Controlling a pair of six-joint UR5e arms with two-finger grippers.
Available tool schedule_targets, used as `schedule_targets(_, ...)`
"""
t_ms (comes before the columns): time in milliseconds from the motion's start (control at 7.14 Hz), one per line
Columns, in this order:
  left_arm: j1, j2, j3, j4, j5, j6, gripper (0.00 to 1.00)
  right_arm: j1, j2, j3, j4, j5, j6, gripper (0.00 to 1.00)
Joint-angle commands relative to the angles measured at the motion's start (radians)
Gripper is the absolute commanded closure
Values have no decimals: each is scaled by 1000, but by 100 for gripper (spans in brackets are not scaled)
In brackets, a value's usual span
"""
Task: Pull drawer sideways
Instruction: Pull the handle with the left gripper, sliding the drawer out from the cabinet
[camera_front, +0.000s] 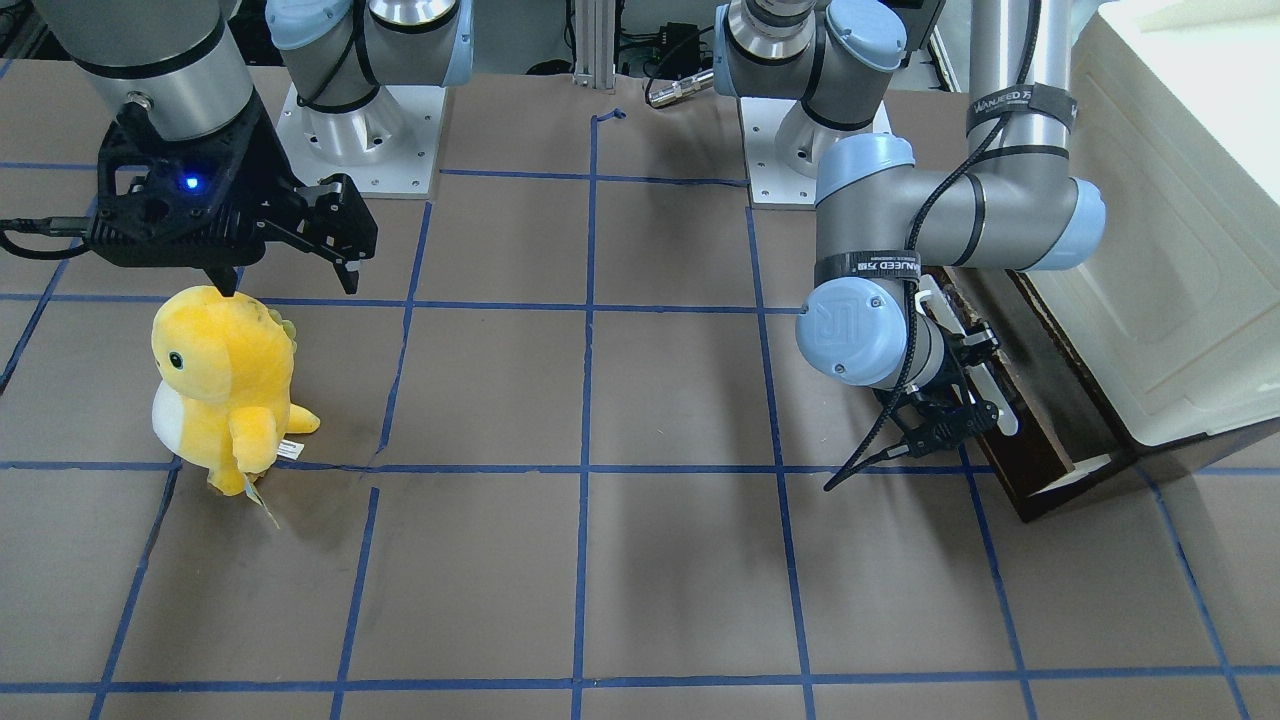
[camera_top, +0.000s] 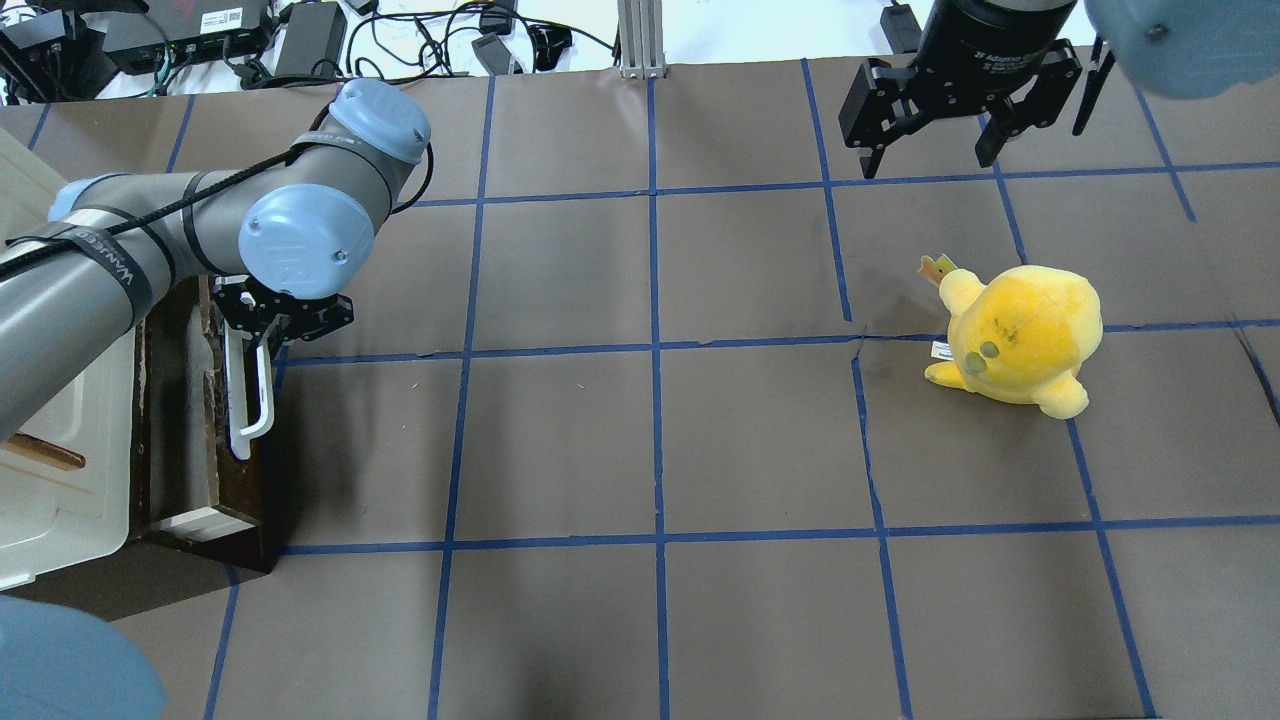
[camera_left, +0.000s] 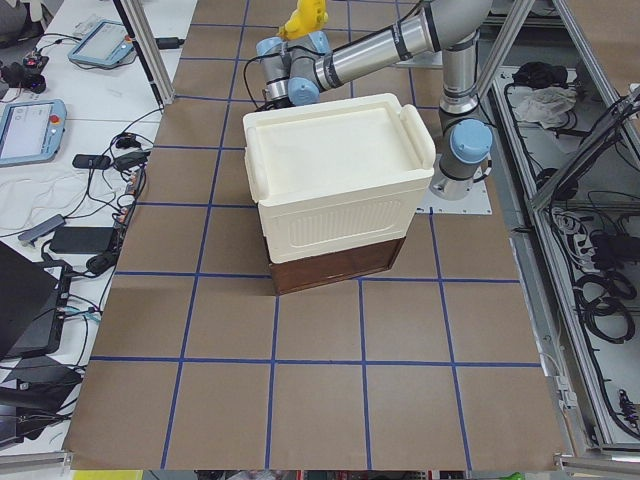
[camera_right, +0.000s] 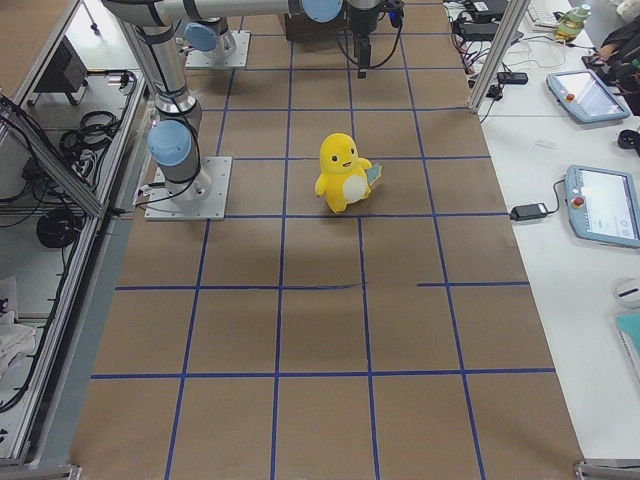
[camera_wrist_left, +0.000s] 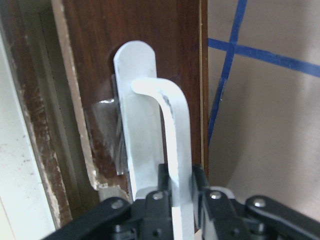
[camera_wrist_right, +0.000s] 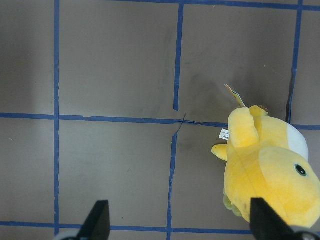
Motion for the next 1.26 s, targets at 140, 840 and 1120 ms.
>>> schedule_targets(140,-23,-5,7,-11,-11,-27,100,0,0,0,0,1,0,0)
schedule_targets(840,-54,-17,40,-33,-37,-63,100,0,0,0,0,1,0,0)
schedule_targets(1120,-68,-29,46,-33,-41,-81,100,0,0,0,0,-1,0,0)
